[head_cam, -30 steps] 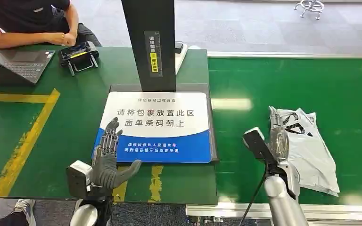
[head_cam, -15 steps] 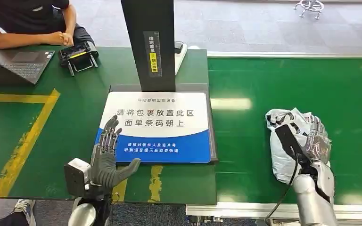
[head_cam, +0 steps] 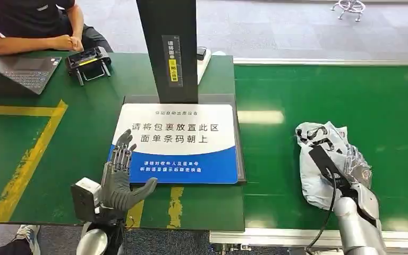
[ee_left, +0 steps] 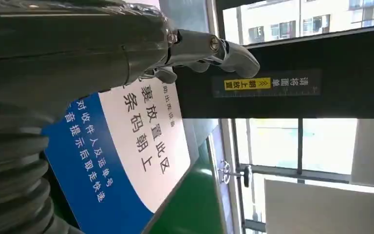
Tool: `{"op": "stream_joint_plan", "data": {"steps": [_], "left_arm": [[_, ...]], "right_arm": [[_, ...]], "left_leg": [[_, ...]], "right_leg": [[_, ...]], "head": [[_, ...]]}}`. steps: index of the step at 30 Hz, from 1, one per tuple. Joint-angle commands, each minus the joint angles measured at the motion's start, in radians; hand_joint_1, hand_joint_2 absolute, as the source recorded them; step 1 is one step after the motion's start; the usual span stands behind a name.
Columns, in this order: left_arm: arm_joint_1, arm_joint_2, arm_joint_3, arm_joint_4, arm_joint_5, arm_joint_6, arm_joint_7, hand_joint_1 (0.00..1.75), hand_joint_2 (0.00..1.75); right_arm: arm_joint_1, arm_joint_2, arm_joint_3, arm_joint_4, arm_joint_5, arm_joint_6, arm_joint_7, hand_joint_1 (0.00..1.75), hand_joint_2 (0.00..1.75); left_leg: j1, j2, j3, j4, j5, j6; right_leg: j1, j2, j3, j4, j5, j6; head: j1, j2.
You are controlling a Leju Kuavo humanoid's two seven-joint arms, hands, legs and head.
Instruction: Moved the parcel from conveyor to table for the left to box.
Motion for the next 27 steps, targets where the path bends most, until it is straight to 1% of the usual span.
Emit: {"op": "stream_joint_plan", "data": {"steps": [1, 4, 5, 6, 8, 15, 17, 18, 19, 21, 22, 23, 24, 25, 26, 27], "left_arm": [[-0.017, 0.004, 0.012, 0.019, 0.002, -0.002, 0.007, 0.0, 1.75], [-0.017, 0.004, 0.012, 0.019, 0.002, -0.002, 0.007, 0.0, 1.75], [-0.017, 0.004, 0.012, 0.019, 0.002, -0.002, 0.007, 0.0, 1.75], [-0.018, 0.003, 0.014, 0.022, 0.002, -0.002, 0.007, 0.0, 1.75], [-0.02, 0.001, 0.013, 0.024, 0.001, -0.003, 0.007, 0.0, 1.75], [-0.023, -0.006, 0.007, 0.037, -0.005, -0.004, 0.012, 0.0, 1.75], [-0.026, -0.006, 0.003, 0.048, -0.006, -0.005, 0.013, 0.0, 1.75], [-0.027, -0.005, 0.0, 0.055, -0.007, -0.006, 0.012, 0.0, 1.75], [-0.03, -0.004, -0.002, 0.063, -0.008, -0.007, 0.012, 0.0, 1.75], [-0.036, -0.005, -0.007, 0.075, -0.009, -0.009, 0.008, 0.0, 1.75], [-0.04, -0.007, -0.01, 0.086, -0.008, -0.011, 0.005, 0.0, 1.75], [-0.044, -0.009, -0.012, 0.094, -0.008, -0.012, 0.005, 0.0, 1.75], [-0.049, -0.012, -0.014, 0.107, -0.008, -0.013, 0.003, 0.0, 1.75], [-0.054, -0.013, -0.016, 0.119, -0.008, -0.013, 0.0, 0.0, 1.75], [-0.057, -0.015, -0.018, 0.125, -0.008, -0.013, -0.002, 0.0, 1.75], [-0.059, -0.016, -0.019, 0.132, -0.007, -0.012, -0.005, 0.0, 1.75]], "right_arm": [[-0.043, 0.005, -0.017, 0.087, 0.004, 0.009, 0.0, 0.0, 1.75], [-0.043, 0.005, -0.017, 0.087, 0.004, 0.009, 0.0, 0.0, 1.75], [-0.043, 0.005, -0.017, 0.087, 0.004, 0.009, 0.0, 0.0, 1.75], [-0.05, 0.003, -0.007, 0.109, 0.006, 0.059, -0.012, 0.0, 1.75], [-0.052, 0.012, 0.01, 0.128, 0.014, 0.094, -0.016, 0.0, 1.75], [-0.039, 0.027, 0.051, 0.164, 0.045, 0.129, 0.012, 0.0, 1.75], [-0.031, 0.026, 0.057, 0.171, 0.047, 0.142, 0.014, 0.0, 1.75], [-0.026, 0.027, 0.06, 0.175, 0.048, 0.148, 0.013, 0.51, 1.75], [-0.023, 0.026, 0.068, 0.181, 0.052, 0.163, 0.012, 1.64, 1.75], [-0.012, 0.02, 0.085, 0.196, 0.061, 0.206, 0.013, 1.75, 1.75], [-0.007, 0.015, 0.098, 0.212, 0.068, 0.241, 0.018, 1.71, 1.75], [0.001, 0.014, 0.102, 0.219, 0.072, 0.246, 0.019, 1.66, 1.75], [0.008, 0.014, 0.111, 0.236, 0.078, 0.263, 0.017, 1.66, 1.75], [0.011, 0.014, 0.117, 0.253, 0.079, 0.283, 0.013, 1.66, 1.75], [0.016, 0.016, 0.117, 0.26, 0.078, 0.286, 0.011, 1.62, 1.75], [0.018, 0.018, 0.119, 0.269, 0.077, 0.288, 0.009, 1.68, 1.75]], "left_leg": [[0.0, 0.002, 0.002, -0.001, 0.0, 0.0], [0.0, 0.001, 0.001, -0.001, 0.0, 0.0], [0.0, 0.002, 0.003, -0.002, 0.001, 0.0], [0.0, 0.002, 0.002, -0.001, 0.0, 0.0], [0.0, 0.002, 0.002, -0.001, 0.0, 0.0], [0.001, 0.003, 0.004, -0.002, 0.0, 0.0], [0.001, 0.001, 0.003, -0.002, 0.0, 0.0], [0.001, 0.001, 0.002, -0.001, 0.0, 0.0], [0.001, 0.0, 0.003, -0.002, 0.0, 0.0], [0.001, 0.0, 0.003, -0.001, 0.0, 0.0], [0.001, 0.001, 0.004, -0.003, 0.001, 0.0], [0.001, 0.0, 0.005, -0.004, 0.001, 0.0], [0.001, -0.001, 0.003, -0.002, 0.001, 0.0], [0.001, -0.002, 0.005, -0.004, 0.002, 0.0], [0.001, -0.002, 0.005, -0.002, 0.001, 0.0], [0.001, -0.002, 0.006, -0.003, 0.001, 0.0]], "right_leg": [[0.001, 0.001, 0.002, -0.001, 0.001, -0.004], [0.0, 0.001, 0.001, -0.001, 0.001, -0.002], [0.001, 0.001, 0.002, -0.002, 0.001, -0.004], [0.001, 0.001, 0.001, -0.001, 0.001, -0.003], [0.001, 0.001, 0.001, -0.001, 0.001, -0.003], [0.001, 0.002, 0.003, -0.002, 0.001, -0.004], [0.001, 0.001, 0.002, -0.002, 0.001, -0.003], [0.001, 0.0, 0.002, -0.001, 0.001, -0.003], [0.001, 0.0, 0.003, -0.002, 0.001, -0.003], [0.001, 0.0, 0.003, -0.002, 0.001, -0.002], [0.001, 0.0, 0.004, -0.003, 0.001, -0.004], [0.002, -0.001, 0.005, -0.004, 0.001, -0.005], [0.001, -0.002, 0.004, -0.002, 0.0, -0.003], [0.002, -0.003, 0.006, -0.004, 0.001, -0.004], [0.002, -0.002, 0.005, -0.003, 0.0, -0.003], [0.002, -0.003, 0.007, -0.004, 0.001, -0.003]], "head": [[0.0, 0.0], [0.0, 0.0], [0.0, 0.0], [0.0, 0.0], [0.0, 0.0], [0.0, 0.0], [0.0, 0.0], [0.0, 0.0], [0.0, 0.0], [0.0, 0.0], [0.0, 0.0], [0.0, 0.0], [0.0, 0.0], [0.0, 0.0], [0.0, 0.0], [0.0, 0.0]]}}
